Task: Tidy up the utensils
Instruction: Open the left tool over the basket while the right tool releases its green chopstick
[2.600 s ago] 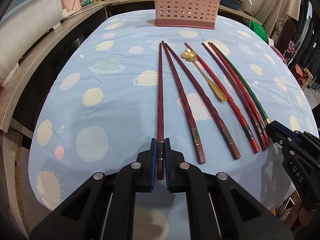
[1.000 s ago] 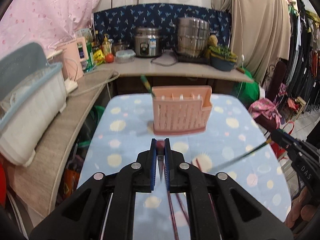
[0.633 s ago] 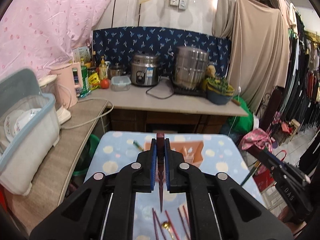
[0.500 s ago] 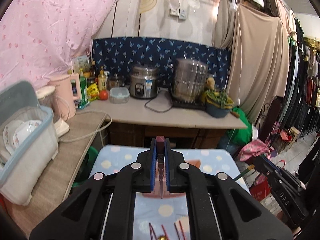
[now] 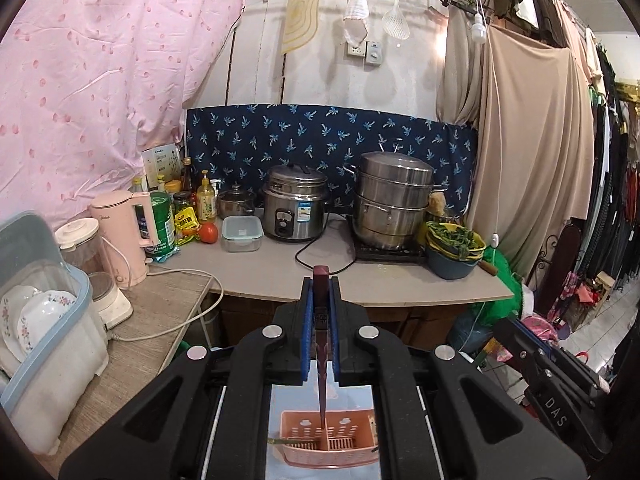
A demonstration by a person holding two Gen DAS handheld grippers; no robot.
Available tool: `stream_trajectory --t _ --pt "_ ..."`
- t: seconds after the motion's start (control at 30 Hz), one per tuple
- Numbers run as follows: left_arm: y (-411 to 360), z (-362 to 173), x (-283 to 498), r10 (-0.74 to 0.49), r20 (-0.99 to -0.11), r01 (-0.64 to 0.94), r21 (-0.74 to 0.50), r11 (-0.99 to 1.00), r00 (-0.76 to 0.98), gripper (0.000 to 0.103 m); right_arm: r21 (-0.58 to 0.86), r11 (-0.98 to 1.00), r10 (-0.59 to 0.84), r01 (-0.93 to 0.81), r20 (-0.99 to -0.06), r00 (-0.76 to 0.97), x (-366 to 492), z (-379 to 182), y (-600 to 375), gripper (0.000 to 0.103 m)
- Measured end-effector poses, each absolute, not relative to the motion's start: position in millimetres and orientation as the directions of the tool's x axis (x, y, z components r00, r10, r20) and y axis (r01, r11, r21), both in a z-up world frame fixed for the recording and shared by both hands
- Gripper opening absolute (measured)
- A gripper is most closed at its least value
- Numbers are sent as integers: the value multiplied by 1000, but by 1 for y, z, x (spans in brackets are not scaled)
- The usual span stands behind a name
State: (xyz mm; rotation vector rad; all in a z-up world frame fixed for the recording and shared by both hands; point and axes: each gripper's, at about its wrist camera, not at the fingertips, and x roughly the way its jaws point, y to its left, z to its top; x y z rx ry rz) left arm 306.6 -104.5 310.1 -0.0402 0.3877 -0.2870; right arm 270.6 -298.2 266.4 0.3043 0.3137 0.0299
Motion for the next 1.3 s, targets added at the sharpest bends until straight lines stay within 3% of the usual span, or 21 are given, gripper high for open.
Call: stream_trajectory --t 0.6,0.67,0.7,0.73,0.8,1.3 --pt "-104 219 347 -263 -504 245 -102 964 823 8 254 964 54 75 -466 883 300 173 -299 10" --pt "-102 215 348 -263 -514 239 -115 964 817 20 249 965 46 83 -472 880 299 171 -299 14" --pt "-100 214 348 -266 -516 237 -123 964 814 34 249 965 41 89 -474 880 297 170 -299 17" --pt "-99 213 346 -264 -515 233 -125 964 816 41 249 964 39 92 -474 880 294 171 -300 19" --pt "-96 211 343 -249 -513 223 -113 968 821 45 242 966 30 95 -467 884 287 172 -299 25" --pt "-78 208 272 -223 -534 233 -50 971 816 51 200 977 35 68 -472 881 206 177 -271 31"
